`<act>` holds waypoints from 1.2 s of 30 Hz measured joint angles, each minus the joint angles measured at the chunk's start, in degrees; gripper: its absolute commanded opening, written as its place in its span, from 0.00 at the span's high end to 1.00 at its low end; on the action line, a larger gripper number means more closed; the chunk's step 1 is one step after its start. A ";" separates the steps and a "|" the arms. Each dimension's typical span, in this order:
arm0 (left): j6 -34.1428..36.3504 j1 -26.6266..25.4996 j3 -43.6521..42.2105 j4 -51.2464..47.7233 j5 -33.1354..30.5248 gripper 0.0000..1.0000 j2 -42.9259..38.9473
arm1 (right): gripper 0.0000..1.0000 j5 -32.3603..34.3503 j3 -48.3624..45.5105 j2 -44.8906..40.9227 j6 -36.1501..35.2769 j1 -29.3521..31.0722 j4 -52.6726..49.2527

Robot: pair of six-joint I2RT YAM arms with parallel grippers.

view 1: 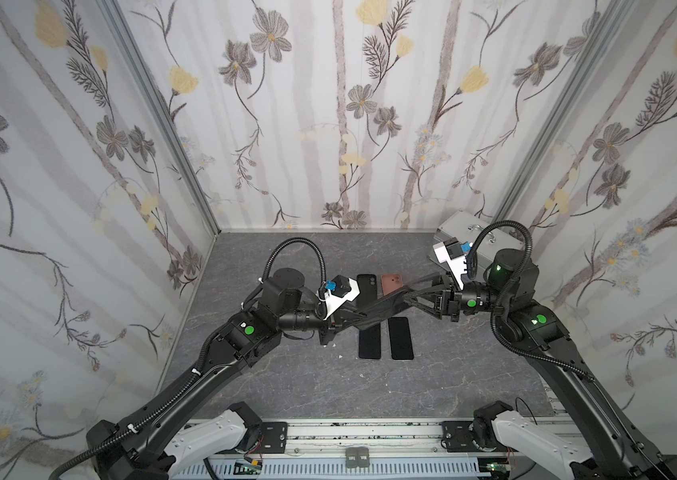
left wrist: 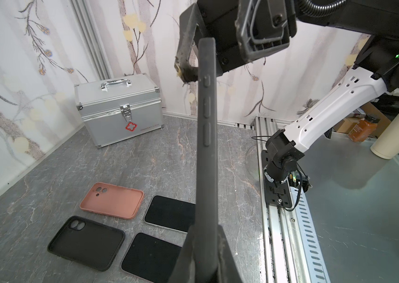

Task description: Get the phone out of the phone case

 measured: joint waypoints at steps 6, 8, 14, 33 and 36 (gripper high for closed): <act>1.11 -0.04 0.09 -0.37 0.00 1.00 0.04 | 0.58 0.09 0.00 0.90 1.27 0.90 1.07; 1.44 -0.04 0.09 -0.37 0.00 1.00 0.04 | 0.61 0.11 0.00 1.09 1.88 0.98 1.60; 1.77 -0.02 0.22 -0.98 -0.50 1.00 -0.09 | 0.68 0.15 0.00 1.77 2.34 1.40 2.34; 9.31 -0.66 5.60 -9.11 -13.14 1.00 -0.02 | 0.71 -0.09 -3.45 4.76 10.58 2.01 15.58; 11.54 -0.74 6.10 -10.16 -16.59 1.00 -0.04 | 0.67 1.73 -4.24 5.42 14.21 2.23 17.62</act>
